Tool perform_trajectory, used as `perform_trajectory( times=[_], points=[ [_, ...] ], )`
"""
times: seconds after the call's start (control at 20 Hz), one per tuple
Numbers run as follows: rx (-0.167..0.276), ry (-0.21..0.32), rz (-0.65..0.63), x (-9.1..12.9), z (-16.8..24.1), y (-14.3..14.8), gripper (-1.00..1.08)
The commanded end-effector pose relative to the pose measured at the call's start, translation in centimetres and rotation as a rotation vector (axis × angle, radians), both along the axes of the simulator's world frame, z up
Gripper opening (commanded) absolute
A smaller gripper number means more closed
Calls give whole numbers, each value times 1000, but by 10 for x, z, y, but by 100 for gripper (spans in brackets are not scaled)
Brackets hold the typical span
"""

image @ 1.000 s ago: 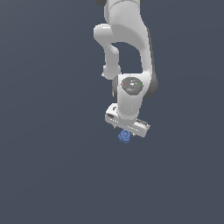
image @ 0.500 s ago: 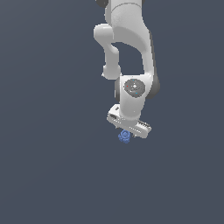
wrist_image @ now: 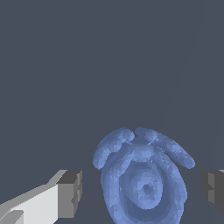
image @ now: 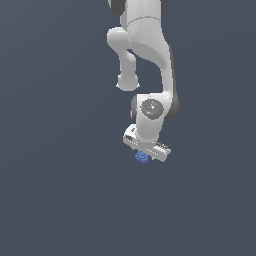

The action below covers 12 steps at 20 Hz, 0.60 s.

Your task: Pick up the object and move it to a goal position.

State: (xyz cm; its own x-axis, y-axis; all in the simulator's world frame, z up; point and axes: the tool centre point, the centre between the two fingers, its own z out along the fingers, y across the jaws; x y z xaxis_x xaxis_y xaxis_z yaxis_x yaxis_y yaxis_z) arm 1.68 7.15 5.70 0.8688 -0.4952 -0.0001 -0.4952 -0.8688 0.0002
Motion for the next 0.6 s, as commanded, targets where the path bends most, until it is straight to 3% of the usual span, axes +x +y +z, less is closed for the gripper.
perform_trajectory(
  times=[0.0,0.25,0.3,0.55],
  points=[
    [0,0,-1,0,-11,0,100],
    [0,0,-1,1,-17,0,100],
    [0,0,-1,1,-17,0,-100],
    [0,0,-1,1,-17,0,-100]
  ],
)
